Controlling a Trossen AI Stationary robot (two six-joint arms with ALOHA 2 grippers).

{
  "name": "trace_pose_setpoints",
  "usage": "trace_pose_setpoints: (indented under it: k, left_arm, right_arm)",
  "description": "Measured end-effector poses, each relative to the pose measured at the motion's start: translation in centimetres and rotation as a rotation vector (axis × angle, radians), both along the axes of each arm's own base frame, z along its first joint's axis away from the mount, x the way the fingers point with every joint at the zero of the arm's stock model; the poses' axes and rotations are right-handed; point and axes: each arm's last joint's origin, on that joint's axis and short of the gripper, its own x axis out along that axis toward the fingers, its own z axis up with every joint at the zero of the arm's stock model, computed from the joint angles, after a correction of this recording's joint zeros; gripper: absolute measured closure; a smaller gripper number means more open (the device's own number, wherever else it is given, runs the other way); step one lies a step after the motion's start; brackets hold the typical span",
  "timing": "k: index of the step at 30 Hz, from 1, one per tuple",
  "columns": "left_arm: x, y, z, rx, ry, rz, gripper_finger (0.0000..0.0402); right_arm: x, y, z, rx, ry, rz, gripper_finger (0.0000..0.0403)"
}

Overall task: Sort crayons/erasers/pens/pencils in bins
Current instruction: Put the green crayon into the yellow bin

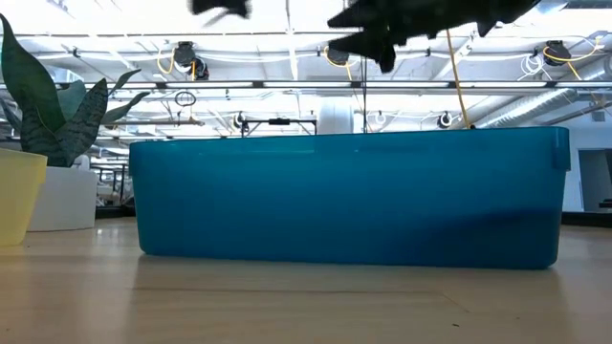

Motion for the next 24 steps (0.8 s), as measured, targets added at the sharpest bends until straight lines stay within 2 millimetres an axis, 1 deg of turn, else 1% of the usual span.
trace_pose_setpoints:
  k: [3,6,10,13,15,17,20,22,24]
  left_arm:
    - [-1.9,-2.3,-1.3,-0.126,0.221,0.130,0.0379]
    - [-4.0,-5.6,-2.3,-0.214,0.387,0.265,0.0379]
    - [-5.7,-10.6,-3.9,-0.378,0.485,0.412,0.0379]
    - [-7.0,-14.4,-5.2,-0.469,0.529,0.504,0.0379]
    - [-7.9,-16.8,-6.6,-0.496,0.558,0.553,0.0379]
    - [-9.0,-18.5,-8.3,-0.500,0.589,0.611,0.0376]
    - [-10.5,-20.4,-11.5,-0.468,0.651,0.689,0.0370]
    - [-11.6,-21.2,-13.7,-0.433,0.673,0.718,0.0370]
    - [-12.3,-21.4,-15.8,-0.404,0.679,0.754,0.0372]
  right_arm:
    - [-0.1,-0.3,-0.4,0.019,0.045,-0.011,0.0203]
    - [-0.2,-0.6,-0.7,0.019,0.073,-0.021,0.0208]
    - [-0.4,-1.3,-0.9,0.019,0.099,-0.045,0.0215]
    - [-0.7,-1.6,-1.8,-0.029,0.194,-0.048,0.0217]
    - [-0.9,-1.5,-2.3,-0.051,0.262,-0.057,0.0217]
    - [-1.1,-0.7,-2.8,-0.061,0.324,-0.052,0.0218]
    - [-1.5,1.4,-2.9,-0.089,0.382,-0.047,0.0218]
    - [-1.8,3.0,-2.7,-0.084,0.426,-0.077,0.0218]
    - [-2.2,4.4,-2.5,-0.046,0.472,-0.137,0.0218]
